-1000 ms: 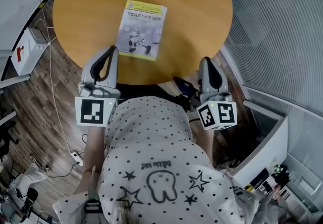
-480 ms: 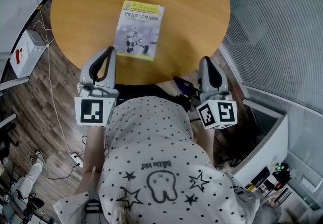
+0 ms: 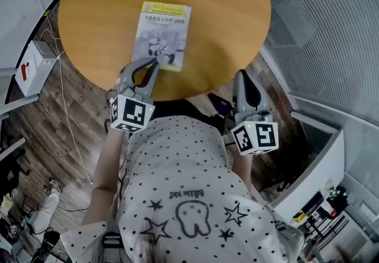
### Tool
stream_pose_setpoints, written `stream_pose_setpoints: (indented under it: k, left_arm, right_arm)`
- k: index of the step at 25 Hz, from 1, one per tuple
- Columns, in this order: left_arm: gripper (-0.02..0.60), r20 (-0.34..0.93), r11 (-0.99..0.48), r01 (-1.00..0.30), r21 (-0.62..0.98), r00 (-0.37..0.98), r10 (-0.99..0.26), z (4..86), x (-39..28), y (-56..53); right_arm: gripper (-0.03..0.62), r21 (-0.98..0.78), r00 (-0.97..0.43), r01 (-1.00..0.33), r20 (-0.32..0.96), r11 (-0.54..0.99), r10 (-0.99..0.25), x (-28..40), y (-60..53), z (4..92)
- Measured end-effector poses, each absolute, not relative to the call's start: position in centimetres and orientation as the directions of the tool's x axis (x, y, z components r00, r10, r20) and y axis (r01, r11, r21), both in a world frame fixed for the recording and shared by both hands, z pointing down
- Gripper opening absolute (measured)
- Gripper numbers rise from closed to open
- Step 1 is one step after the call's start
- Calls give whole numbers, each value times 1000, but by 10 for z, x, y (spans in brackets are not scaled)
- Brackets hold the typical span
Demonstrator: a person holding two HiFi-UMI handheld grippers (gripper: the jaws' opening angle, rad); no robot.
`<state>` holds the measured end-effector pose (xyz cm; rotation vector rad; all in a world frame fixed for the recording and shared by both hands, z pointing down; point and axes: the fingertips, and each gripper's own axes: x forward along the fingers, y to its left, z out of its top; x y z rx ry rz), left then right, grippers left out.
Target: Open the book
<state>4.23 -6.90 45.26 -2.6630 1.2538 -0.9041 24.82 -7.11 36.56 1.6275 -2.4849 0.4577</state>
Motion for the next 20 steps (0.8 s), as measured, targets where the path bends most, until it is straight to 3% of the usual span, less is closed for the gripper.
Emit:
stream_pose_setpoints:
  k: [1,3,4,13,20]
  left_arm:
    - [24,508,-694,-658,-294,508,-696,463,49,-68]
    - [142,567,-754,-591,-285,530,-630,487,63,-66]
    - [153,596,-781,-557,-280,537,-597,499,69,-65]
    - [169,777,-916,-295,-272,493,-390,588,88,-64]
    - [184,801,-941,-261,-215,504,-323,593,91,-63]
  right_arm:
    - [5,-180,-402,-914,277,363,-873,250,-70,366]
    - [5,-189,-384,-920,281,342,-879,255,-67,369]
    - [5,-194,-374,-924,283,329,-883,257,-66,370]
    - [5,-210,-296,-948,312,238,-903,281,-61,382]
    - [5,-214,-278,-952,313,218,-908,290,-66,383]
